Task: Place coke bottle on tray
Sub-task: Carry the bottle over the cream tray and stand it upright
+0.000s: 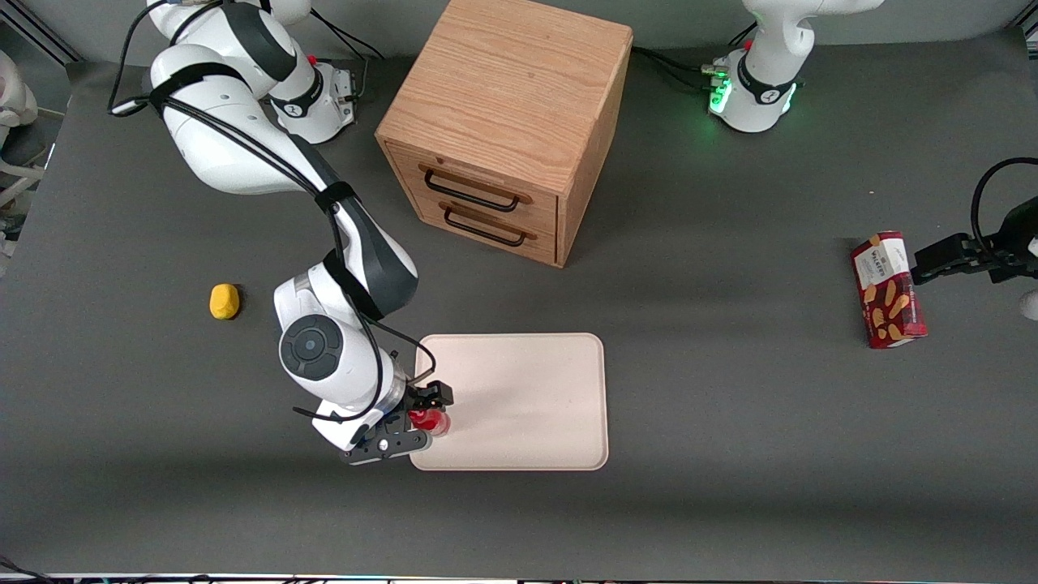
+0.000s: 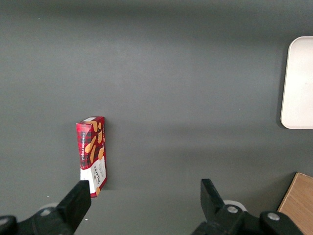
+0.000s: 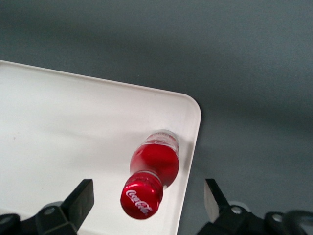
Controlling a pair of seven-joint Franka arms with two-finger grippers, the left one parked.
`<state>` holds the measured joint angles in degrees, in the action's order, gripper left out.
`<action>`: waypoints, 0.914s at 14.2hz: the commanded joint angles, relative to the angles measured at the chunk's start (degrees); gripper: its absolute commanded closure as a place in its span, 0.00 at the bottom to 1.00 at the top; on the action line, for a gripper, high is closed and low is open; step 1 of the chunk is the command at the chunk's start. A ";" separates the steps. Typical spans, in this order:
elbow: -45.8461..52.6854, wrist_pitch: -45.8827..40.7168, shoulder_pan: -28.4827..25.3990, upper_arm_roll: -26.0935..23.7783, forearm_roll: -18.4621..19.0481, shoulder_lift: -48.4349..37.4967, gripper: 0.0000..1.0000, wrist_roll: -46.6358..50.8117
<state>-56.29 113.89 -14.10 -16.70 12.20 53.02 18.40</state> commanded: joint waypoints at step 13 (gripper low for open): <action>-41.57 -4.90 4.08 12.46 -17.02 -47.87 0.00 -2.23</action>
<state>-79.30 107.48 -10.63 -8.14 -1.13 20.94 17.32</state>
